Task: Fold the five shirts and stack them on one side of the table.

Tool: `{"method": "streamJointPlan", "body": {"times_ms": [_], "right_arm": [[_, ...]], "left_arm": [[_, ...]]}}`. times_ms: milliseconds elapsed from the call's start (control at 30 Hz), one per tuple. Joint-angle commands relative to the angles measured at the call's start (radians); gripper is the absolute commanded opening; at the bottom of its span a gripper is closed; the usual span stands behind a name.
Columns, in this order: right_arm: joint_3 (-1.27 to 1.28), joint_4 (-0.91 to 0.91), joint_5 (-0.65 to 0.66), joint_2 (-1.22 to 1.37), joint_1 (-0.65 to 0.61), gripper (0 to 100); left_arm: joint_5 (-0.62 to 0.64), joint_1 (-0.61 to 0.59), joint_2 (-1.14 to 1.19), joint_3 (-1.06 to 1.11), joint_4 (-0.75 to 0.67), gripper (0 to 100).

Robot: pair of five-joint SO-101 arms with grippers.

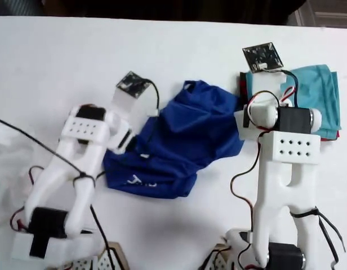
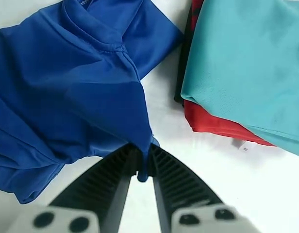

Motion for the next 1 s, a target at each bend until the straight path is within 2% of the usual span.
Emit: {"method": "streamJointPlan", "body": {"times_ms": [0,67,267,567,900,967], "right_arm": [[-0.003,-0.001,0.0,-0.041,0.002,1.9],[-0.003,-0.001,0.0,-0.041,0.002,1.9],[-0.003,0.002,0.0,-0.041,0.004,1.9],[-0.003,0.001,0.0,-0.041,0.004,1.9],[-0.003,0.002,0.0,-0.041,0.007,1.9],[-0.003,0.002,0.0,-0.041,0.005,1.9]], "left_arm": [[0.021,-0.003,0.124,-0.137,0.114,23],[0.021,-0.005,0.187,-0.193,0.157,23],[0.02,-0.005,0.221,-0.242,0.158,23],[0.015,0.008,0.229,-0.231,0.123,23],[0.02,0.008,0.364,-0.242,0.072,22],[0.021,0.008,0.364,-0.243,0.072,19]]}}
